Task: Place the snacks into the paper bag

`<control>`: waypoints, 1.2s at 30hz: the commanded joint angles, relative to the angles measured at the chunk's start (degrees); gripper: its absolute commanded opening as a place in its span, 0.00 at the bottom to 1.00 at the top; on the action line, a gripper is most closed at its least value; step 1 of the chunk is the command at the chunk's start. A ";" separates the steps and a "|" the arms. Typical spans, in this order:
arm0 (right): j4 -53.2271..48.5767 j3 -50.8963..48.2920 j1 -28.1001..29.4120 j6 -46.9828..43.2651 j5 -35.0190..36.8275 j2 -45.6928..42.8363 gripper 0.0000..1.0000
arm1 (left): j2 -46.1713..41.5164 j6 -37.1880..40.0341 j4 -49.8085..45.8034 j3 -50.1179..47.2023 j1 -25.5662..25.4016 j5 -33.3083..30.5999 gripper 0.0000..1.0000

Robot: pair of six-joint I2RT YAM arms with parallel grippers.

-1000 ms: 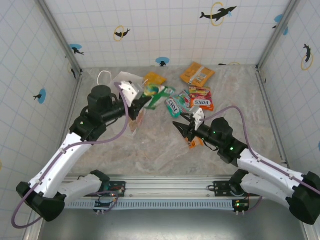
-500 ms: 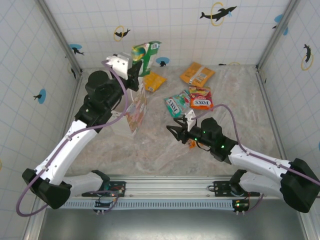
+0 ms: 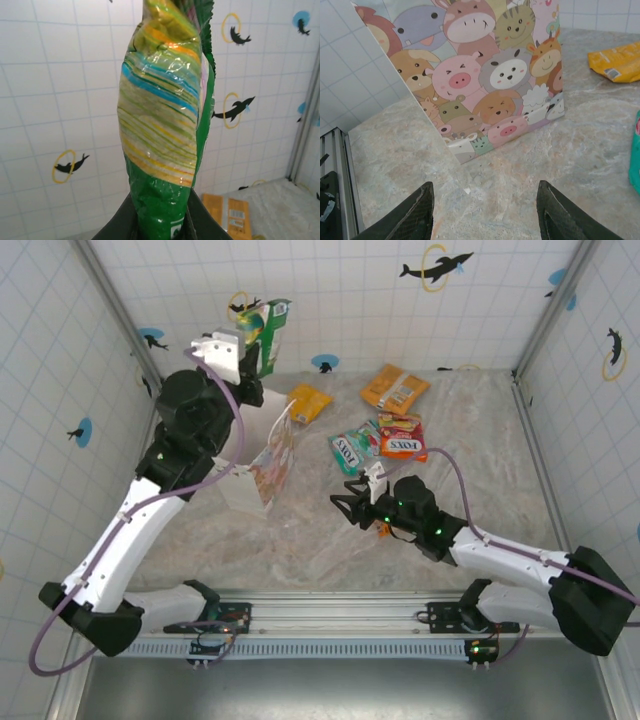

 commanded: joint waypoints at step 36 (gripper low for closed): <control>-6.90 2.17 -0.63 8.15 -1.41 2.05 0.57 | 15.66 -12.19 -49.24 18.49 -0.25 -11.66 0.04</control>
